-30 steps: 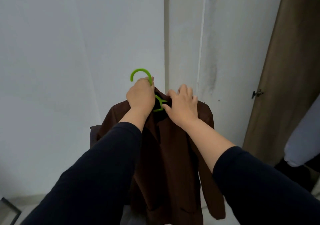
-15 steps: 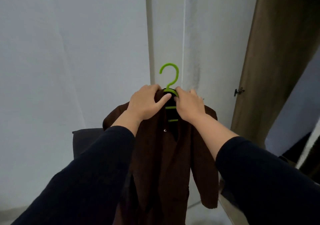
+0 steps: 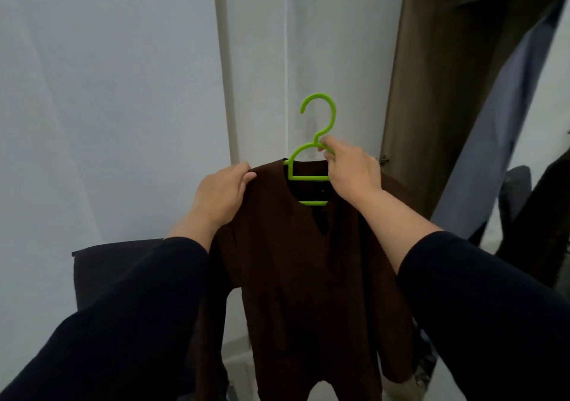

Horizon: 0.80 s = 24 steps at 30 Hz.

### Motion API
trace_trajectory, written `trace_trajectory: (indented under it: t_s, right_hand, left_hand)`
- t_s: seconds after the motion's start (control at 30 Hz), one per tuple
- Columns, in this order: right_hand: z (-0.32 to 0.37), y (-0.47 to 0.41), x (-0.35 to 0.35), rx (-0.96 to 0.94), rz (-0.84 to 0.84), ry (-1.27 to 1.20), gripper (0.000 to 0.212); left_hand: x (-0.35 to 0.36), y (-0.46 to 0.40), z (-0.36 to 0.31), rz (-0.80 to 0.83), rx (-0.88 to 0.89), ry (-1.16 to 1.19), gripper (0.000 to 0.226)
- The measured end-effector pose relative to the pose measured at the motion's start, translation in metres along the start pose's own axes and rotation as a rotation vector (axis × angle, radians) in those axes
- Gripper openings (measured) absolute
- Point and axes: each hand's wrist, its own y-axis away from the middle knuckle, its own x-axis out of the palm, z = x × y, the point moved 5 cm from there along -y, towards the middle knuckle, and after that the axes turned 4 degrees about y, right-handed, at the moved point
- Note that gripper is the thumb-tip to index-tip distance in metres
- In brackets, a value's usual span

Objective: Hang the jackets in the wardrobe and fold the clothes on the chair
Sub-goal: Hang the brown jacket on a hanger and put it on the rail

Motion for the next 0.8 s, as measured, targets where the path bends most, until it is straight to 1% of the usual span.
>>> trace_trajectory:
  t_s: [0.1, 0.2, 0.33, 0.43, 0.53, 0.6, 0.73, 0.77, 0.8]
  right_hand:
    - [-0.015, 0.006, -0.011, 0.086, -0.015, 0.016, 0.031]
    - [-0.018, 0.015, -0.015, 0.129, -0.016, 0.009, 0.032]
    - [-0.012, 0.020, -0.010, 0.121, -0.004, 0.041, 0.033]
    - [-0.027, 0.028, -0.018, 0.182, -0.014, 0.076, 0.032]
    - [-0.045, 0.037, -0.029, 0.211, 0.001, 0.071, 0.030]
    - [-0.065, 0.043, -0.038, 0.245, 0.033, 0.049, 0.033]
    - [-0.124, 0.061, -0.054, 0.392, 0.172, 0.088, 0.055]
    - [-0.136, 0.064, -0.057, 0.405, 0.212, 0.104, 0.057]
    - [-0.144, 0.064, -0.060, 0.403, 0.233, 0.098, 0.053]
  left_hand:
    - [0.006, -0.006, 0.003, 0.009, 0.009, -0.023, 0.027]
    - [0.017, -0.013, -0.009, 0.033, 0.018, -0.036, 0.026]
    - [0.032, -0.020, -0.047, 0.052, 0.105, 0.107, 0.022]
    - [0.040, -0.024, -0.064, 0.038, 0.156, 0.196, 0.023]
    - [0.046, -0.029, -0.077, -0.025, 0.190, 0.239, 0.023]
    - [0.051, -0.035, -0.086, -0.060, 0.191, 0.255, 0.024]
    - [0.061, -0.049, -0.099, -0.080, 0.172, 0.284, 0.027]
    - [0.065, -0.054, -0.102, -0.083, 0.162, 0.295, 0.027]
    - [0.070, -0.058, -0.106, -0.081, 0.152, 0.303, 0.027]
